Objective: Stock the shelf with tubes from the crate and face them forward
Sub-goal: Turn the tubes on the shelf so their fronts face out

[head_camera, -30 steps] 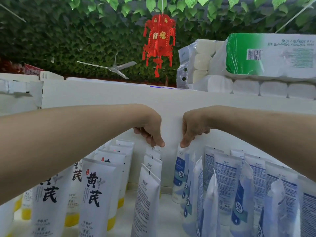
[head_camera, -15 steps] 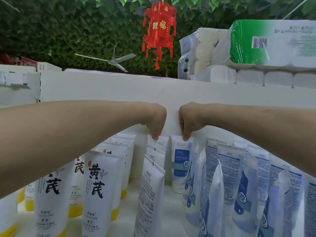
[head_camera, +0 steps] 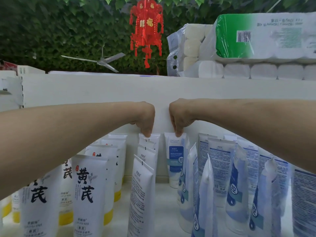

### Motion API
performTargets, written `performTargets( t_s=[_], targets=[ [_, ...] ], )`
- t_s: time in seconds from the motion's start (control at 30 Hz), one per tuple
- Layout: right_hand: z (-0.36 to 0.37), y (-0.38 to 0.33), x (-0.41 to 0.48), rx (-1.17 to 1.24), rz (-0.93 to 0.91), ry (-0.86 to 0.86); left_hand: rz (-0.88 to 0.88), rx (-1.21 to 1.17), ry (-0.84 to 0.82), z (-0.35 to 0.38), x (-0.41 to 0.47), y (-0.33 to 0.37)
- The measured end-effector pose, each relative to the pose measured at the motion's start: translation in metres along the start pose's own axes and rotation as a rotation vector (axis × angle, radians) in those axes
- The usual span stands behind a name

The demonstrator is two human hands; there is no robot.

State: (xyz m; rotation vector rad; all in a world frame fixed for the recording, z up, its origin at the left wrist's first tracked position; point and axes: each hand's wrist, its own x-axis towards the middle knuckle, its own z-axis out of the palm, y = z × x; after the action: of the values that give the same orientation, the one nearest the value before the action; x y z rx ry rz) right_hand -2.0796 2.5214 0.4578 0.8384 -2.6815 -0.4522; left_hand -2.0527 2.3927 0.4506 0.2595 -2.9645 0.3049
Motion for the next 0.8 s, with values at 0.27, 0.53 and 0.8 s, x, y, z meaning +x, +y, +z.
performTargets(
  t_s=[0.27, 0.53, 0.8],
  targets=[
    [0.001, -0.002, 0.000, -0.050, -0.010, 0.021, -0.004, -0.028, 0.023, 0.002, 0.000, 0.000],
    [0.000, 0.000, 0.004, -0.038, -0.012, -0.050, -0.033, -0.066, -0.022, 0.002, 0.005, -0.003],
    [0.002, 0.005, 0.019, 0.042, -0.018, -0.103, -0.042, -0.122, -0.059, 0.001, 0.008, -0.003]
  ],
)
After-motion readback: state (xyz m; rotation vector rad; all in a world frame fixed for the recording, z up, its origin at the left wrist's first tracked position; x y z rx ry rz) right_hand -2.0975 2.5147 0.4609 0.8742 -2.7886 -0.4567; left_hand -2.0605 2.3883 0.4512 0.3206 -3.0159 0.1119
